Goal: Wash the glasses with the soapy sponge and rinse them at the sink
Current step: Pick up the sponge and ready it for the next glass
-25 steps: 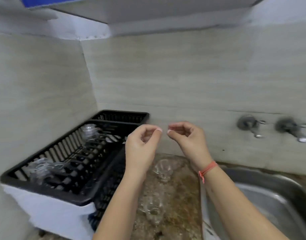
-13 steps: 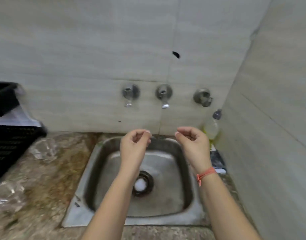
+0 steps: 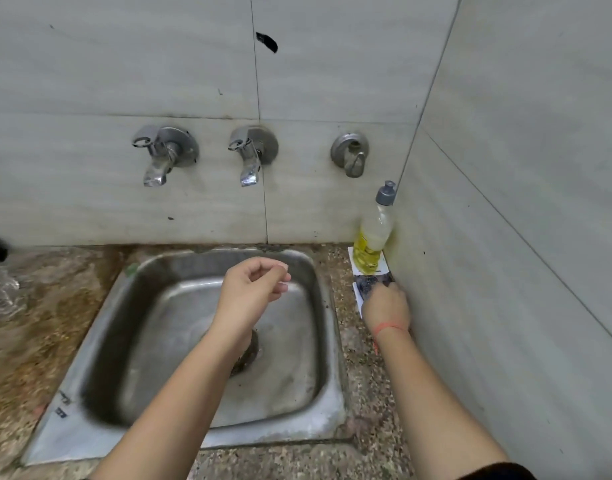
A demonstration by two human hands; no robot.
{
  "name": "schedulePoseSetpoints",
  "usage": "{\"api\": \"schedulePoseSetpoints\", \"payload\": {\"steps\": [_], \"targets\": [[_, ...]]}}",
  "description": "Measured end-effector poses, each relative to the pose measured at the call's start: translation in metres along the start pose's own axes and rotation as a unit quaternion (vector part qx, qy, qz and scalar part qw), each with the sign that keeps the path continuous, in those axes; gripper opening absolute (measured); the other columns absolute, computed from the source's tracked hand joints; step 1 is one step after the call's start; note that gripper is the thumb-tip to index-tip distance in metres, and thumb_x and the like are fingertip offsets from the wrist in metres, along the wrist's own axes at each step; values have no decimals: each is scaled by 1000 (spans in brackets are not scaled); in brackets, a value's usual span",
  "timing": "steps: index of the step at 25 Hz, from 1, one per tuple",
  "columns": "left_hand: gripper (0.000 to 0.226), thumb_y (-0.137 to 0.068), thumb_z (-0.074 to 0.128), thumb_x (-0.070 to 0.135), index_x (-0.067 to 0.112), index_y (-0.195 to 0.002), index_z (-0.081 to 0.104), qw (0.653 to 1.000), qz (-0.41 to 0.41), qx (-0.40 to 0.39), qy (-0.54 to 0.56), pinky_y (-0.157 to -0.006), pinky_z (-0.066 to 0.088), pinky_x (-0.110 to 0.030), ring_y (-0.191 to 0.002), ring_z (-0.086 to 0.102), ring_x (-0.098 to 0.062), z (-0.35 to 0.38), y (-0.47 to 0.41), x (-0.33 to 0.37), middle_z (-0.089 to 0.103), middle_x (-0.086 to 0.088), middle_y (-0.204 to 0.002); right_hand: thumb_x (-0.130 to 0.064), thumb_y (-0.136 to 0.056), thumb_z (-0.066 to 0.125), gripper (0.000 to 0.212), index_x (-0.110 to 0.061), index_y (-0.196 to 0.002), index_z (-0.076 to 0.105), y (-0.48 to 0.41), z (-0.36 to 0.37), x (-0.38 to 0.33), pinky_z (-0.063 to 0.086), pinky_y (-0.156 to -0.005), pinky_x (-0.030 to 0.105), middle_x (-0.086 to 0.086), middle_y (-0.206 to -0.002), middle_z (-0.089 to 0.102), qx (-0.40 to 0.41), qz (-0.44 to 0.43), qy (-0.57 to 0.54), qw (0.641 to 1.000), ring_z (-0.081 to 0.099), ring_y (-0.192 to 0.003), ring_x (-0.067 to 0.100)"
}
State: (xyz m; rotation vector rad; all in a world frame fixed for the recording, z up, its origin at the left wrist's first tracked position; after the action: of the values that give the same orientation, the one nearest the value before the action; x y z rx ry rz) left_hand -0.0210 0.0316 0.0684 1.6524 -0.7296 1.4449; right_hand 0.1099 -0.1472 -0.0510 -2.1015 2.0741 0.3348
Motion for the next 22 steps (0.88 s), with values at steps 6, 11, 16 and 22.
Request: {"api": "schedulePoseSetpoints", "payload": {"steps": [6, 11, 16, 22], "targets": [[11, -91, 58, 8, 10, -85, 67, 1000, -24, 7, 5, -82, 54, -31, -73, 62, -17, 3, -9, -10, 68, -7, -82, -1, -86, 50, 28, 2, -114, 54, 10, 30, 3, 35, -106, 47, 33, -138, 40, 64, 3, 41, 997, 40, -128, 45], [10, -91, 58, 8, 8, -87, 67, 1000, -30, 1, 6, -83, 54, -32, -74, 63, -17, -2, -11, -17, 69, -8, -83, 2, -61, 72, 67, -3, -126, 55, 9, 20, 1, 49, -76, 43, 26, -107, 60, 114, -24, 72, 991, 56, -85, 39], [9, -91, 59, 9, 9, -87, 66, 999, -53, 3, -2, -79, 53, -30, -75, 62, -18, -16, -12, -28, 69, -8, -86, 0, -60, 79, 82, -4, -135, 45, 10, 15, 5, 50, -76, 41, 20, -111, 57, 101, -67, 68, 990, 52, -93, 35], [9, -91, 60, 11, 9, -85, 67, 999, -52, 16, 4, -79, 53, -30, -74, 63, -17, -25, -19, -33, 69, -7, -83, -28, -84, 67, 98, -7, -151, 0, -12, -7, 0, 35, -98, 32, 17, -129, 49, -37, -29, 90, 995, 39, -117, 32]]}}
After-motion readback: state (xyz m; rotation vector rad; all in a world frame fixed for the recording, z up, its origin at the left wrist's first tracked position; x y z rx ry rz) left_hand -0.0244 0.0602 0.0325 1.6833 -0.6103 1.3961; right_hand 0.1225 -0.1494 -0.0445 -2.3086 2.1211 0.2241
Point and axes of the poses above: each hand's wrist, its own y-axis away from the middle knuckle, its own z-axis out of the palm, x = y × z, the point moved 1 cm from there along -y, towards the middle knuckle
